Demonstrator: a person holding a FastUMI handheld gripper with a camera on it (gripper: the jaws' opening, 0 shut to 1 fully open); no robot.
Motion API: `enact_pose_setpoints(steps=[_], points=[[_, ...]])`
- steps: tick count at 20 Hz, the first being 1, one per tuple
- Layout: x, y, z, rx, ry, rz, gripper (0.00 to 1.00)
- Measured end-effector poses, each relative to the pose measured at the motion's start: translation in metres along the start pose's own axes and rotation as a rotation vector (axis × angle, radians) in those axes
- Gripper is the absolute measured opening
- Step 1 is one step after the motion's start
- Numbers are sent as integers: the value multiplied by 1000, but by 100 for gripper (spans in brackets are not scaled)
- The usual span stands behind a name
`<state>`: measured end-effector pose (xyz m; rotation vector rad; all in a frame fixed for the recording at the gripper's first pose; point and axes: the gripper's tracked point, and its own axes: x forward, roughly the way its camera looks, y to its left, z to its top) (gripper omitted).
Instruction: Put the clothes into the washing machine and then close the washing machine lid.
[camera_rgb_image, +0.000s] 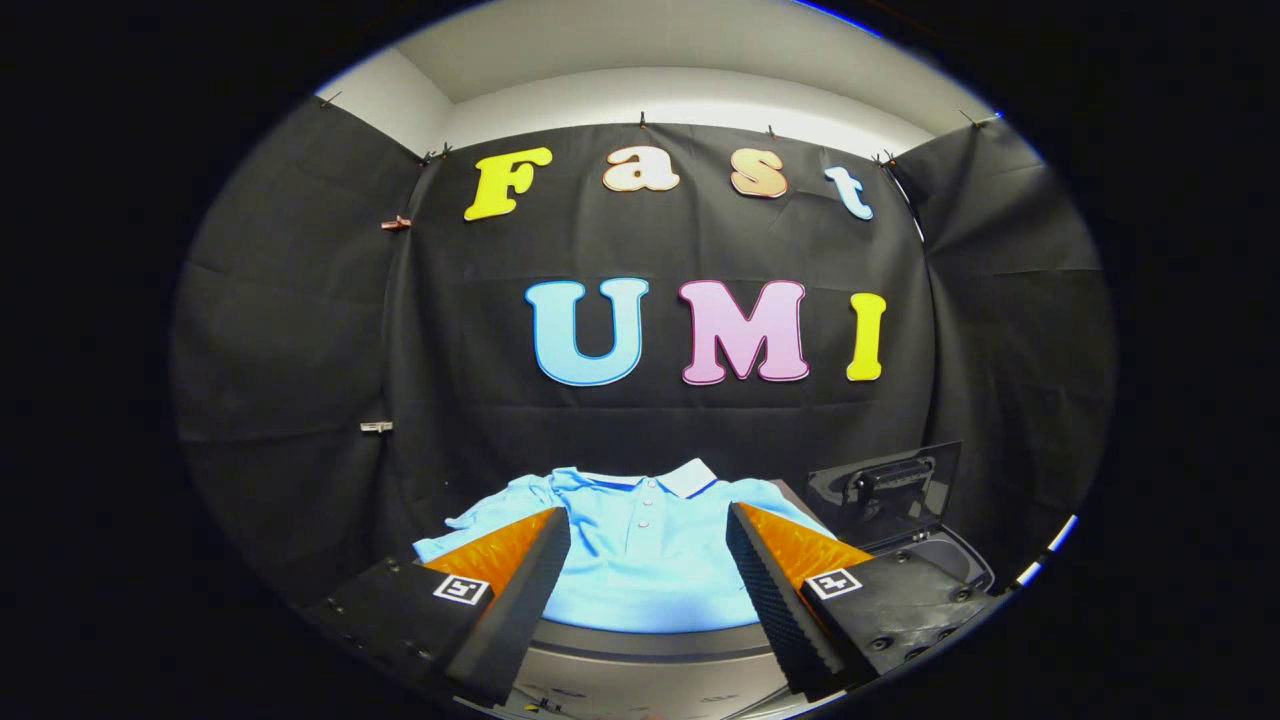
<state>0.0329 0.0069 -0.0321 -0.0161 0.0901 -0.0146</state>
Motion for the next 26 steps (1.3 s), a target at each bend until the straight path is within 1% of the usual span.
enact_pose_setpoints(steps=[2,6,11,15,17,20,22,26], points=[[15,-1,0,4,9,-9,98],[53,-4,-7,-5,75,-29,98],[104,-5,-33,-71,214,-47,99],[140,4,-66,-59,357,-37,98],[151,3,-84,-68,423,-41,98],[162,5,-88,-50,462,-36,99],[164,0,-95,-19,500,-59,98],[163,2,-110,23,589,-68,99]])
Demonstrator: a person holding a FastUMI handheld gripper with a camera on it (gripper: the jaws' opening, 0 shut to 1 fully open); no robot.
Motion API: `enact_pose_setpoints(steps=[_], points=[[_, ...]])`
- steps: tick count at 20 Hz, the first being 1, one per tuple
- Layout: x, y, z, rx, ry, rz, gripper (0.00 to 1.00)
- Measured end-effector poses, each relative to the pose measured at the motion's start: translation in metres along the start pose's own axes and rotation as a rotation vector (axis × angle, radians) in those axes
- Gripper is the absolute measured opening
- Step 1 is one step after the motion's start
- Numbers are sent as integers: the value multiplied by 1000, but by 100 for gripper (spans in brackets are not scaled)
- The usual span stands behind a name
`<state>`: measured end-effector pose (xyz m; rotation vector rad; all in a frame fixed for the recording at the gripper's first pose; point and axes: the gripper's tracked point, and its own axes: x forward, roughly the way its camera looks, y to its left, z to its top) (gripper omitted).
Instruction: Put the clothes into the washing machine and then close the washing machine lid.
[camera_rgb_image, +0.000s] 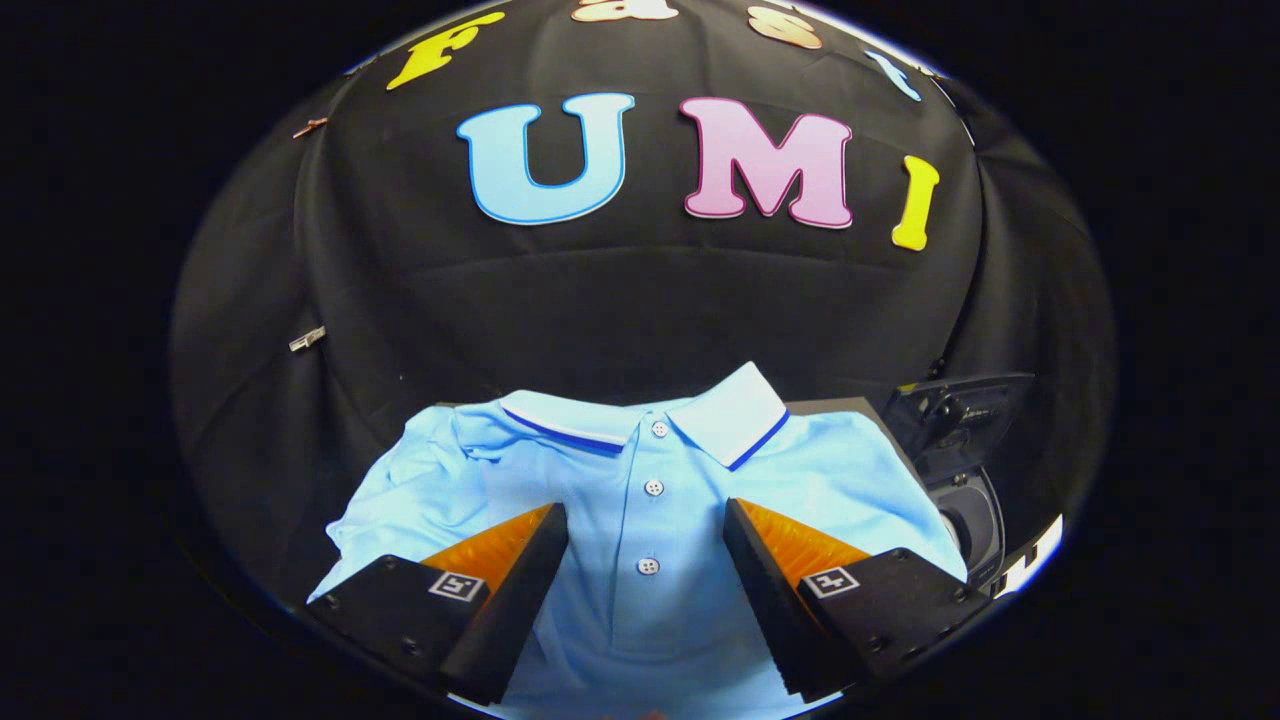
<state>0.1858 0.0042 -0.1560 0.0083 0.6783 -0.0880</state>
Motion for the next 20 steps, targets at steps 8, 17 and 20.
enact_pose_setpoints(steps=[8,17,20], points=[[3,-3,-7,-25,192,-40,98],[8,-6,-7,18,284,-62,53],[8,-7,-7,31,319,-66,53]])
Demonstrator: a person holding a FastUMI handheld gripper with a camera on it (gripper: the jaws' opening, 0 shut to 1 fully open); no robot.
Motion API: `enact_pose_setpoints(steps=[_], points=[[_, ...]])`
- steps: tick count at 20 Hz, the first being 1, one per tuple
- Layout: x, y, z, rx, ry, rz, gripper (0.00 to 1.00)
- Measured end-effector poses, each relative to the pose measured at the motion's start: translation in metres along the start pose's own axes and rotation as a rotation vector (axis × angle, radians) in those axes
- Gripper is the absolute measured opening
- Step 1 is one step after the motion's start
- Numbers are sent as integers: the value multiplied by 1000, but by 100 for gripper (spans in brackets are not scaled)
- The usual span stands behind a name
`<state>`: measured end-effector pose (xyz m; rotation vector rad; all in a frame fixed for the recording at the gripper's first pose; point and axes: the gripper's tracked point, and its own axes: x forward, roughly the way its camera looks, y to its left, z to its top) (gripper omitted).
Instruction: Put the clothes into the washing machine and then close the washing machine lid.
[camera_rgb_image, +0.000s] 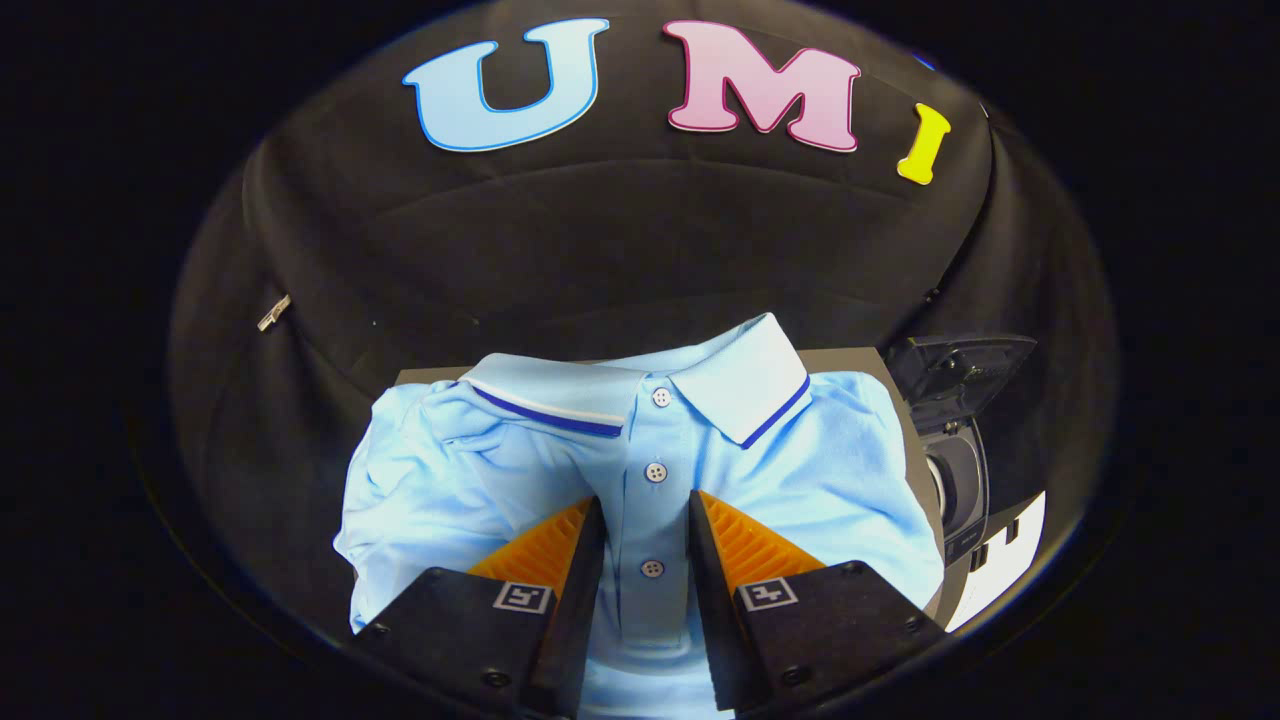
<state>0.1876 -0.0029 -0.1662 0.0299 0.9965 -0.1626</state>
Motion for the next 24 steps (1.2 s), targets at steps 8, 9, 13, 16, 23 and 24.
enact_pose_setpoints(steps=[8,9,13,16,23,24], points=[[-6,-2,5,10,-20,13,5],[0,-2,5,-5,-38,8,5],[-7,-2,4,-18,-52,-11,5],[-22,-3,11,-10,-111,4,5],[-71,-22,34,-41,-255,-21,5],[-77,-24,37,-50,-274,-26,5]])
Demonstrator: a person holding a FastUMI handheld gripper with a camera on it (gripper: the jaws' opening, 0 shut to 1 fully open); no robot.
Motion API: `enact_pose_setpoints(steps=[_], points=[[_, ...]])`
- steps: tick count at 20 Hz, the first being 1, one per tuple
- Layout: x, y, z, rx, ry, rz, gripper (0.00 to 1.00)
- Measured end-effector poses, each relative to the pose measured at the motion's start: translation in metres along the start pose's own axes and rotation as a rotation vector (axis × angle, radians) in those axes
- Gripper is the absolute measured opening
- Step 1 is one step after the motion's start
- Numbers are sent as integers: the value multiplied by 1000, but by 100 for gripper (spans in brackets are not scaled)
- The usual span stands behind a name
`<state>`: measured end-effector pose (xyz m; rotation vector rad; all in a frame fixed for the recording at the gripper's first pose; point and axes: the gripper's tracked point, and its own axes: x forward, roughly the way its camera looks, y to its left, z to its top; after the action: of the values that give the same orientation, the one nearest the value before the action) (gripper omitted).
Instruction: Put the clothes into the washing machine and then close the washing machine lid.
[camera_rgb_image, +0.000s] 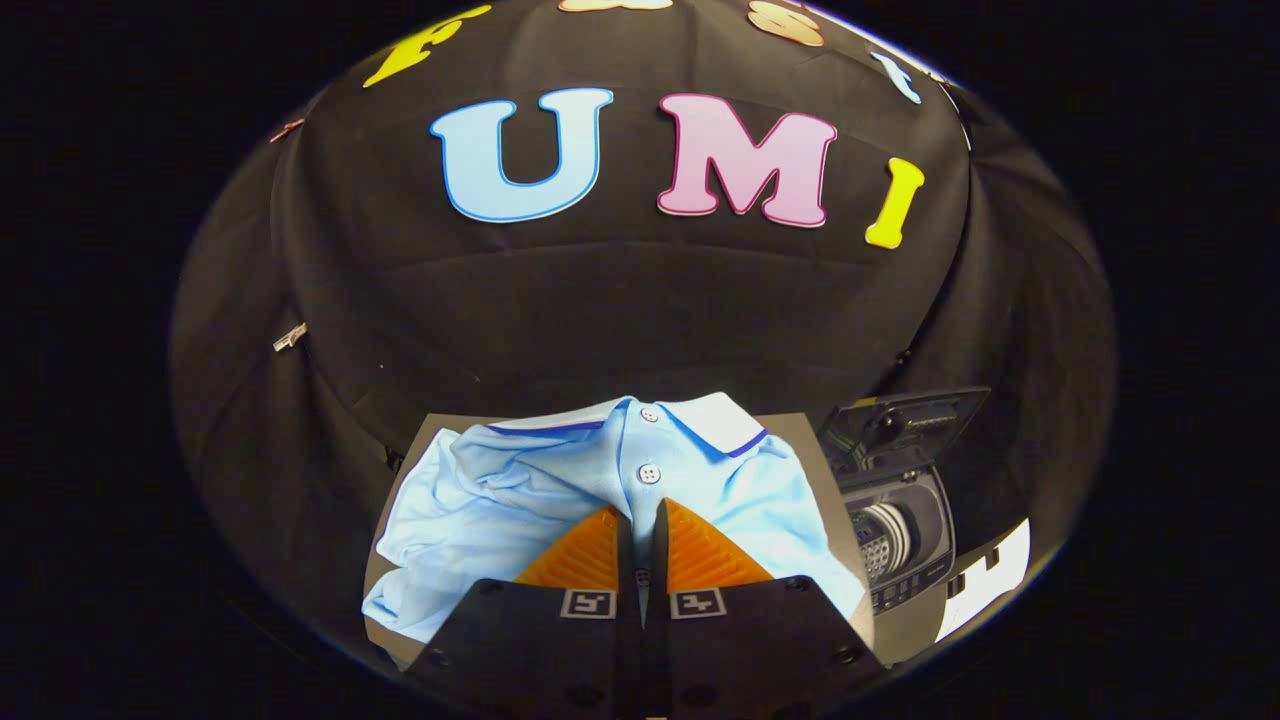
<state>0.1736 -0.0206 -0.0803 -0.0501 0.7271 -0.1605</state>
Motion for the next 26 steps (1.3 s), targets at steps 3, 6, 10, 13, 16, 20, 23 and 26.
enact_pose_setpoints(steps=[3,6,10,13,16,20,23,26], points=[[-17,-15,12,-25,-40,-23,5],[-31,-33,27,-32,-80,-50,5],[-45,-64,44,-15,-120,-74,5],[-49,-92,52,-28,-132,-105,5],[-48,-121,58,-33,-142,-133,5],[-43,-166,59,-4,-141,-161,5],[-35,-204,59,4,-133,-184,5],[-26,-238,56,7,-124,-202,5]])
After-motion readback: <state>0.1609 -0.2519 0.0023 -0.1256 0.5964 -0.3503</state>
